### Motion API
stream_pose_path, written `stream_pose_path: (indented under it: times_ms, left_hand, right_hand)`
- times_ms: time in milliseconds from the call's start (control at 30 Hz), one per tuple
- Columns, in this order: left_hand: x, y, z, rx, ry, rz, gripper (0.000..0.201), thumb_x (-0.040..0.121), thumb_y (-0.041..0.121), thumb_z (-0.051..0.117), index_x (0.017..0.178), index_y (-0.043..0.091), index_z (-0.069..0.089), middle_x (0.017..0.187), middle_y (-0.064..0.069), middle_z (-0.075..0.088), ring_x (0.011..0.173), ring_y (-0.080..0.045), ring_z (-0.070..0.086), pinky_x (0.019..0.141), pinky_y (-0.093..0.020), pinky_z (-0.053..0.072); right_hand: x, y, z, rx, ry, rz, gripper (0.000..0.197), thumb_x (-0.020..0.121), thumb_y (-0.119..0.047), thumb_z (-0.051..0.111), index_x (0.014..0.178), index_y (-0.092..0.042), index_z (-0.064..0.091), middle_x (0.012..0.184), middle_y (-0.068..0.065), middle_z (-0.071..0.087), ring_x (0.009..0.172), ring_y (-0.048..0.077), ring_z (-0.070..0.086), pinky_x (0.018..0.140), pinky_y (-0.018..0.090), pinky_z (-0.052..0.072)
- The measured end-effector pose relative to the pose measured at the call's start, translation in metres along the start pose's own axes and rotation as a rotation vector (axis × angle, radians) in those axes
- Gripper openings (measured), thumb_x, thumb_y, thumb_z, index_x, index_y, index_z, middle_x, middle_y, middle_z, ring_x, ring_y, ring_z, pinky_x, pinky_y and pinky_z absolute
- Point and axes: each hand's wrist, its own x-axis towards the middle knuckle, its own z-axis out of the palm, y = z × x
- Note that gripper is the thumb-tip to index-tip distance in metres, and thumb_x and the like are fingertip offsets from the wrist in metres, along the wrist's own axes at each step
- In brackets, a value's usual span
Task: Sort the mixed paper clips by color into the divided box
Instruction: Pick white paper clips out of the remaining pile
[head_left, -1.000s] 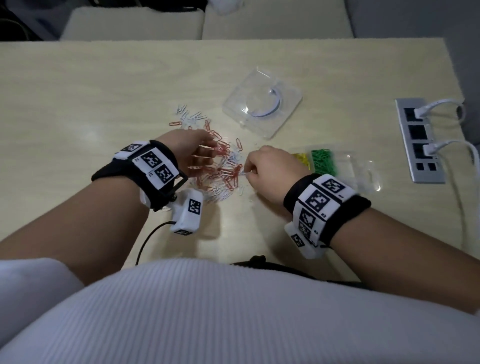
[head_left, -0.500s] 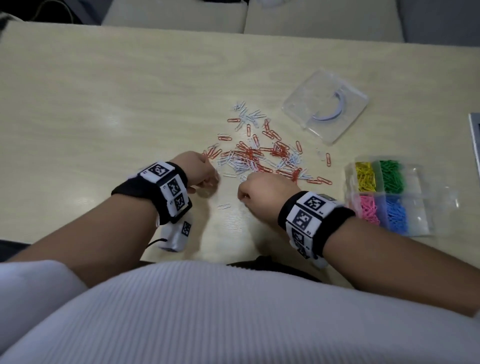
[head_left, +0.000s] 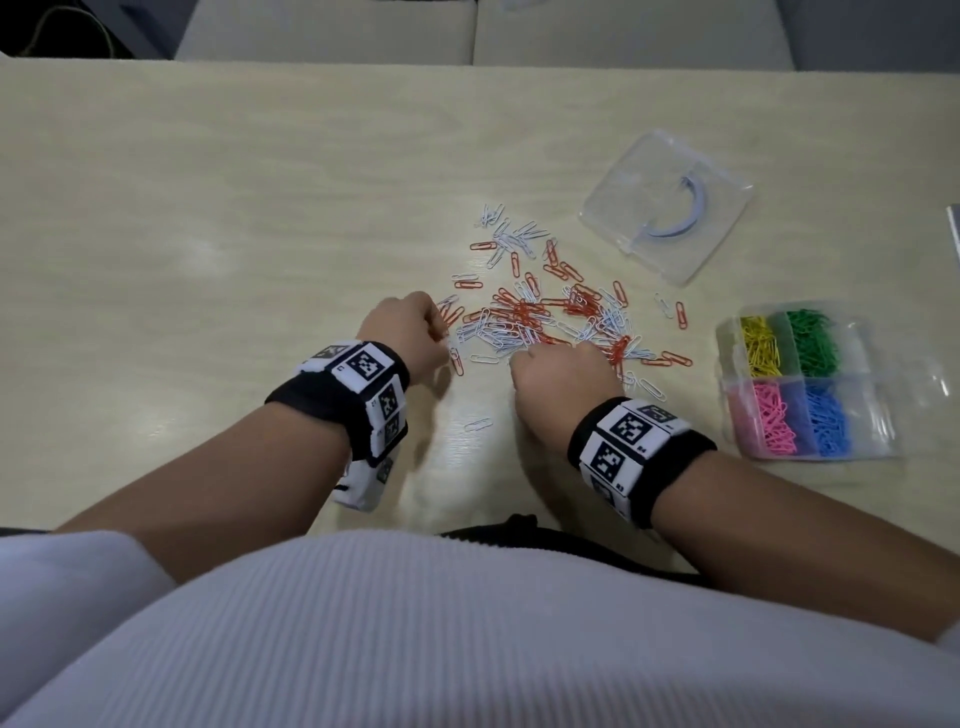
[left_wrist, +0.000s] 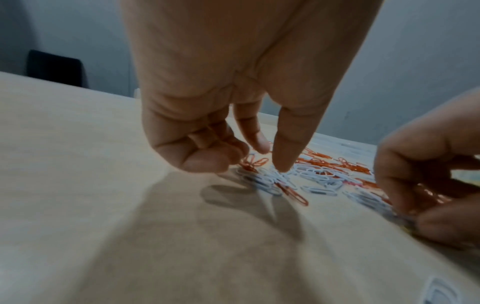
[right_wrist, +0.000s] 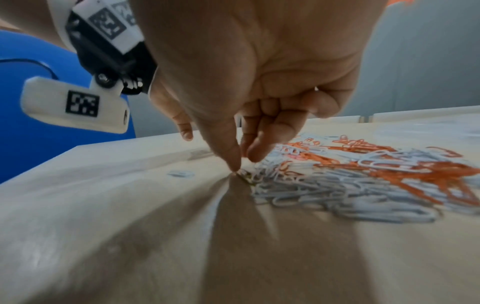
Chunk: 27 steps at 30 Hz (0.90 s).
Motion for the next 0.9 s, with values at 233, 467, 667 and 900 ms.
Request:
stream_pose_path:
  times_ms: [233, 467, 667, 900]
  left_hand:
    - [0.003, 0.008, 0.009, 0.116, -0.057, 0.003, 0.064, 0.06, 0.015, 0.083, 0.115, 0.025, 0.052, 0.11, -0.006, 0.044, 0.095, -0.027, 0.055, 0.08, -0.032, 0.049]
    - [0.001, 0.024, 0.021, 0.151, -0.092, 0.105, 0.051, 0.072, 0.016, 0.075, 0.116, 0.022, 0.051, 0.111, -0.007, 0.047, 0.086, -0.021, 0.048, 0.073, -0.027, 0.039]
    - [0.002, 0.043, 0.03, 0.184, -0.116, 0.13, 0.048, 0.073, 0.017, 0.074, 0.115, 0.02, 0.052, 0.112, -0.009, 0.048, 0.091, -0.027, 0.054, 0.075, -0.033, 0.051]
    - [0.001, 0.062, 0.039, 0.252, -0.079, 0.149, 0.033, 0.08, 0.02, 0.067, 0.11, 0.02, 0.053, 0.107, -0.009, 0.05, 0.084, -0.025, 0.051, 0.069, -0.032, 0.041]
  right_hand:
    - [-0.003, 0.003, 0.0, -0.041, -0.044, 0.011, 0.024, 0.092, -0.01, 0.042, 0.11, -0.015, 0.058, 0.109, 0.005, 0.06, 0.099, 0.025, 0.06, 0.087, 0.038, 0.039]
    - [-0.008, 0.012, 0.002, 0.11, 0.005, 0.033, 0.014, 0.091, -0.024, 0.046, 0.103, -0.019, 0.053, 0.103, 0.003, 0.057, 0.091, 0.023, 0.058, 0.077, 0.036, 0.043]
    - [-0.035, 0.076, -0.013, 0.549, 0.29, 0.467, 0.008, 0.092, -0.023, 0.048, 0.093, -0.02, 0.055, 0.087, -0.002, 0.061, 0.079, 0.02, 0.058, 0.068, 0.03, 0.045]
    - [-0.063, 0.138, -0.01, 0.667, 0.47, 0.792, 0.018, 0.091, -0.021, 0.052, 0.098, -0.022, 0.068, 0.096, 0.001, 0.07, 0.091, 0.023, 0.063, 0.082, 0.033, 0.052]
